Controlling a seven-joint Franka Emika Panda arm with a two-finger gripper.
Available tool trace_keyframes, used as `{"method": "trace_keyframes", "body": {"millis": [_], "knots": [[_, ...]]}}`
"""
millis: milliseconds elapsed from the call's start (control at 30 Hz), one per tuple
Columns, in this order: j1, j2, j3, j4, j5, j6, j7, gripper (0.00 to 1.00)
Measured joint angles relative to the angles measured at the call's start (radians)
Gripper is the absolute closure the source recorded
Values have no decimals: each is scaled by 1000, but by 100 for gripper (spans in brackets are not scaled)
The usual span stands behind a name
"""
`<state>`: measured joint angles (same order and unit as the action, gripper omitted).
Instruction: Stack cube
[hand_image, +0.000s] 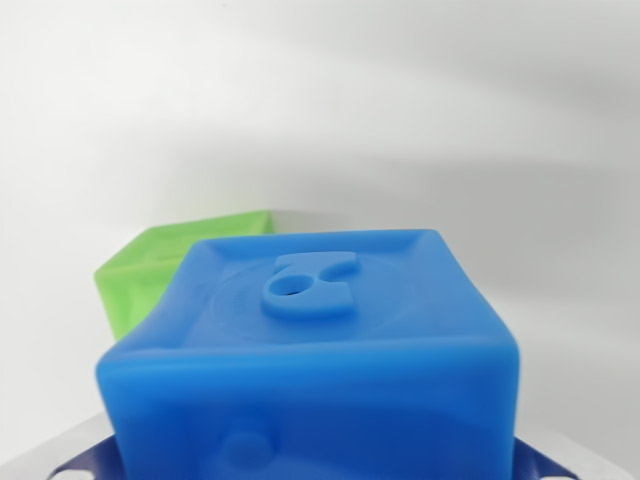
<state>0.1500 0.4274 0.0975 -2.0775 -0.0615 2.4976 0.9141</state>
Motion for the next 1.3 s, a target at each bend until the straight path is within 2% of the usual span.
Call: {"method": "trace_keyframes", "body": {"millis": [900, 1300], "knots": [[45, -69, 34, -70, -9, 1, -88, 100], [50, 1, 27, -72, -25, 70, -86, 100]]}}
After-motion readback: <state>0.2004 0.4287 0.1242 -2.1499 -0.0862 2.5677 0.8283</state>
